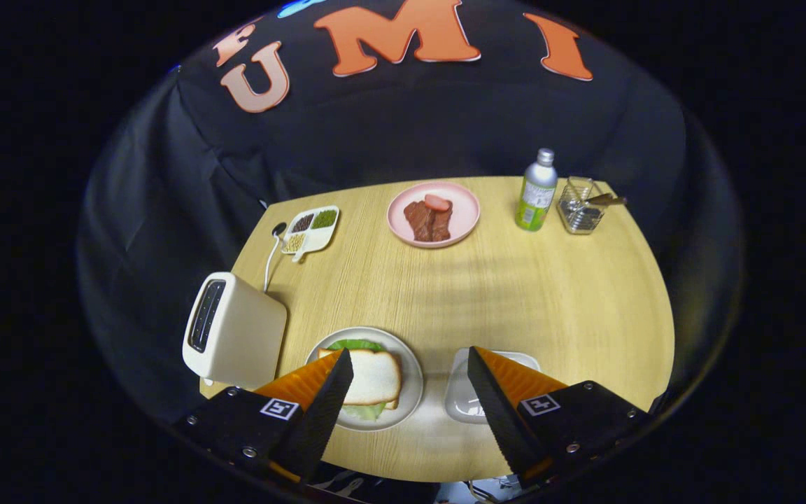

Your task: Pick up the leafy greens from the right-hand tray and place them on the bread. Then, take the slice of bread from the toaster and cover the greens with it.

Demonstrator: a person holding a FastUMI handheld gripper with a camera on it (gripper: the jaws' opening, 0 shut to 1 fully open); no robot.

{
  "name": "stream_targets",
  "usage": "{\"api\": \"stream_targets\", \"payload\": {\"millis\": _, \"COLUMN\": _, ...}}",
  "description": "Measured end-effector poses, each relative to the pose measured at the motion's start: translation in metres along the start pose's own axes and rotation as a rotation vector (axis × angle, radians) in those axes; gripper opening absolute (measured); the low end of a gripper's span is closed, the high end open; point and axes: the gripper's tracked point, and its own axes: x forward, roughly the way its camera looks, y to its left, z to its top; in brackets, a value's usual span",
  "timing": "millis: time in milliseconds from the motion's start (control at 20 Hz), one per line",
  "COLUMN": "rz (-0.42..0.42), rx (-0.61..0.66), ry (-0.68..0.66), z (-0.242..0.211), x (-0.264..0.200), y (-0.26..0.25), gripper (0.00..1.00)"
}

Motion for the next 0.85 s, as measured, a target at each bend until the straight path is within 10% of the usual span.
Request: {"api": "stream_targets", "payload": {"millis": 850, "rz": -0.233, "rx": -0.068, "ry": -0.625, "z": 0.096, "x": -0.203, "y": -0.075, "gripper": 0.99}}
